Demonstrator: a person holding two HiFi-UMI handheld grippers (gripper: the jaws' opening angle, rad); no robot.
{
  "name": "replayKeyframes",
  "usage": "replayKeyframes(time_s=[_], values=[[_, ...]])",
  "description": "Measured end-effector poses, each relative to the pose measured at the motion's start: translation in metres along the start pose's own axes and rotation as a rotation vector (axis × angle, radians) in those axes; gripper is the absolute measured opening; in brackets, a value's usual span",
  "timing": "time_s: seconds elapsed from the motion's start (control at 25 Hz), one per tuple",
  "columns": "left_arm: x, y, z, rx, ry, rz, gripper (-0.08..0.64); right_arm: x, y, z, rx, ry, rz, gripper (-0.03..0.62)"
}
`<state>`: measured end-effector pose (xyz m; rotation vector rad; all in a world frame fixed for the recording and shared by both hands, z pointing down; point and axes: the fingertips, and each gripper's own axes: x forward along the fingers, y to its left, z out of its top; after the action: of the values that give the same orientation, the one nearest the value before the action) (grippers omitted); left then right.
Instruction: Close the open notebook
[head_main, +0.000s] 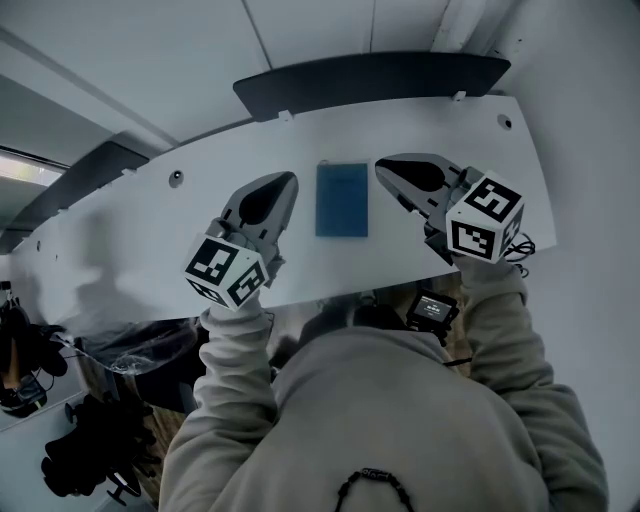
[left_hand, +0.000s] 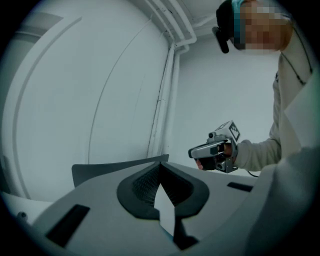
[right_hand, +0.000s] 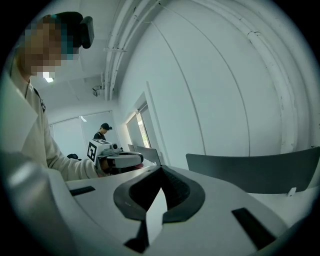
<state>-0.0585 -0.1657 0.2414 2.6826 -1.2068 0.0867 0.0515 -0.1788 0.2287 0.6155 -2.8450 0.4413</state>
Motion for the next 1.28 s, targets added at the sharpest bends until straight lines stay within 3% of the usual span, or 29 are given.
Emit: replayKeyframes(time_s=[0.12,0.48,0.72,1.04,1.28], values=[[0.002,-0.006,-0.006,0.017,0.017,-0.015,-0.005,0.002,0.001,-0.004,0.014,0.006,0.003,0.017],[-0.003,0.002,-0.01,0.025,0.015,0.035,-0.005,0.009,0.008,-0.01,0.037,0.012,0.003,0.017],[-0.003,0.008,-0.031,0.027,0.061,0.058,-0.005,0.018,0.011,-0.026,0.052,0.025,0.009,0.017],[0.001,0.009,-0.046,0.011,0.079,0.017,-0.005,0.027,0.006,-0.041,0.08,0.058,-0.003,0.017],[0.007,0.011,-0.067,-0.003,0.147,-0.005,-0.005,0.034,-0.004,-0.062,0.124,0.092,-0.003,0.017]])
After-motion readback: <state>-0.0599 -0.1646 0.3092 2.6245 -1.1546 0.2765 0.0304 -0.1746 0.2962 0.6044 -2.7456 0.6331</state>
